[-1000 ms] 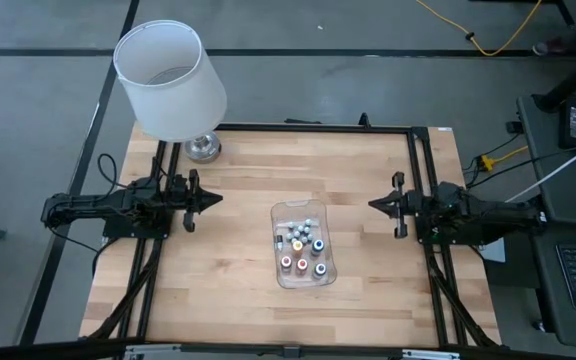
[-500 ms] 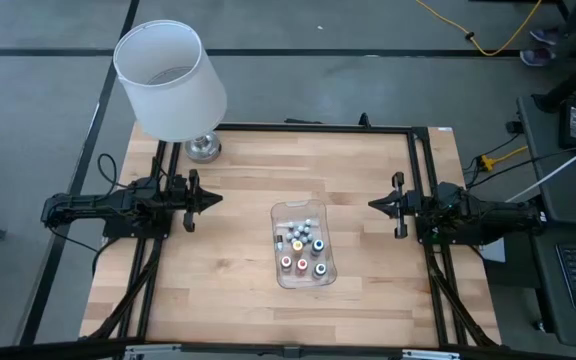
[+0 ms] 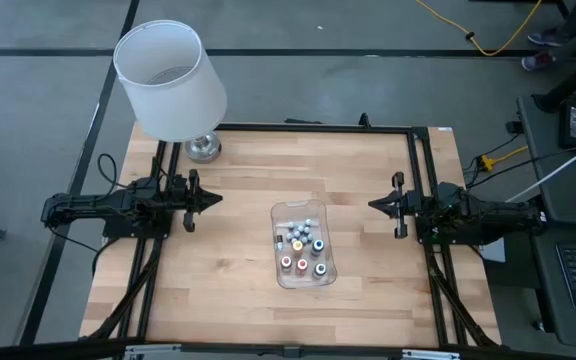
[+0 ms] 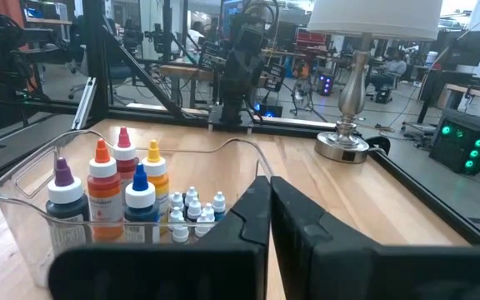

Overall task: Pick & Place food coloring
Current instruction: Return to Home Position

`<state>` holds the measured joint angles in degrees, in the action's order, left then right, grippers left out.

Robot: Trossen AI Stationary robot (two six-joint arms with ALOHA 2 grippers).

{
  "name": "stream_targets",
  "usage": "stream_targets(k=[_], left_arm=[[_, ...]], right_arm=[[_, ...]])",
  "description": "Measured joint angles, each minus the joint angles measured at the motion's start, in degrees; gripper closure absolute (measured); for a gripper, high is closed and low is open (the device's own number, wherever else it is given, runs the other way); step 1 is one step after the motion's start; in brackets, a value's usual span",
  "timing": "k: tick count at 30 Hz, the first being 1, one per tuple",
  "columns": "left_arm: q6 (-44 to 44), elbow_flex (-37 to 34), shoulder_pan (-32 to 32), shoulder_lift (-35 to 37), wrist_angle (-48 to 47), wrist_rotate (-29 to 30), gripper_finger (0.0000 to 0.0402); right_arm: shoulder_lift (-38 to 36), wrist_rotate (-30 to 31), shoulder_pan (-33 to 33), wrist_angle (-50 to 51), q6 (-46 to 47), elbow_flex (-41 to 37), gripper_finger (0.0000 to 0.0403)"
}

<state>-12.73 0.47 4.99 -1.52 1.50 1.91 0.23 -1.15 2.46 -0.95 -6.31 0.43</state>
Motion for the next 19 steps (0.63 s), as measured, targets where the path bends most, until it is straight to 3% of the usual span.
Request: stream_targets(k=[19], left_arm=[[0.0,0.0,0.0,0.0,-0.01,0.0,0.0392]], right_arm=[[0.0,0.02,0.0,0.0,0.0,0.0,0.0387]])
